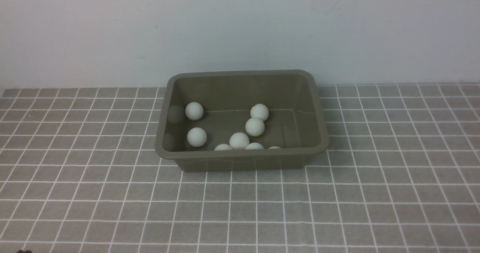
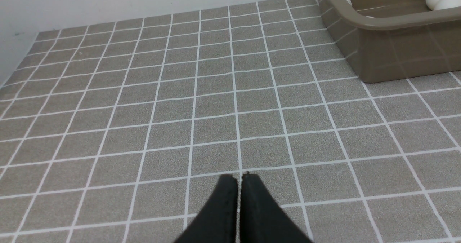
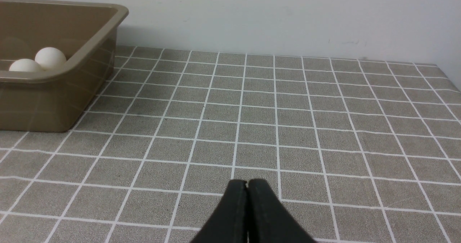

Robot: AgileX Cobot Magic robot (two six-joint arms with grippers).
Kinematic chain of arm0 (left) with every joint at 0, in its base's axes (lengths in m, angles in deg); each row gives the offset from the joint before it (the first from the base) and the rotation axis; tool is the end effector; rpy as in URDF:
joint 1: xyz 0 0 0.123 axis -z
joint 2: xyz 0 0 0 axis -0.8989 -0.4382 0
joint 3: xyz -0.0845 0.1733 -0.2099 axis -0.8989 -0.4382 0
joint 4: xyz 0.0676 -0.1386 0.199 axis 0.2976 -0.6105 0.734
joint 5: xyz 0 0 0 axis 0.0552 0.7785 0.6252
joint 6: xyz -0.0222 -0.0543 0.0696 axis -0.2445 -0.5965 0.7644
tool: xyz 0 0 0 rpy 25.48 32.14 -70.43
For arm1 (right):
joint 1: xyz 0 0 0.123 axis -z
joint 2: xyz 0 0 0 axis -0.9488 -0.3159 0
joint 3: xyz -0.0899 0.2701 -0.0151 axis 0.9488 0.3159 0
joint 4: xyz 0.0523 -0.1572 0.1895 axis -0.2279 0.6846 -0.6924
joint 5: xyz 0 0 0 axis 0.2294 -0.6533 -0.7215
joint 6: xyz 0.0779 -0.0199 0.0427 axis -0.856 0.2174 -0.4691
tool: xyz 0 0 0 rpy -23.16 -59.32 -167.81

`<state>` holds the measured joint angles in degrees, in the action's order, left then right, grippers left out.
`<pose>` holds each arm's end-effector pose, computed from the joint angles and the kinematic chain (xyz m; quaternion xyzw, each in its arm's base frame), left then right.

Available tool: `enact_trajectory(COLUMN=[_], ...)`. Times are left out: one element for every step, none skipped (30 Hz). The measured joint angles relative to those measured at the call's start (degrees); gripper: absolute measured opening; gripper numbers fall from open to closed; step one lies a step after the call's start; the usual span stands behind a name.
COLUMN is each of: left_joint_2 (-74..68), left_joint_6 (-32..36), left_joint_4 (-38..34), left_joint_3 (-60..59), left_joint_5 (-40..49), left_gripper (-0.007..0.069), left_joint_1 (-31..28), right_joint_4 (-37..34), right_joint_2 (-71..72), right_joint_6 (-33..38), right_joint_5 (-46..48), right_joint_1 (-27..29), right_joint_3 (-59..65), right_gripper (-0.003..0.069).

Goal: Put the table tennis balls into the box on the grey coffee tablecloth.

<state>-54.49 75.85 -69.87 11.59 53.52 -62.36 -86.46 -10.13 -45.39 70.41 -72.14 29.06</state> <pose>0.0522 -0.0032 0.1712 0.0415 0.8062 0.0017 0.5902 0.0520 -0.0012 0.1726 0.0093 0.8075 0.0006 0.5898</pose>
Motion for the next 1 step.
enact_trajectory(left_joint_2=[0.0], left_joint_6=[0.0], left_joint_4=[0.0], left_joint_3=[0.0], left_joint_5=[0.0], left_gripper=[-0.0005], left_joint_1=[0.0], right_joint_4=[0.0], right_joint_2=[0.0], right_joint_6=[0.0], right_joint_5=[0.0], right_joint_1=[0.0], right_joint_3=[0.0], right_gripper=[-0.001])
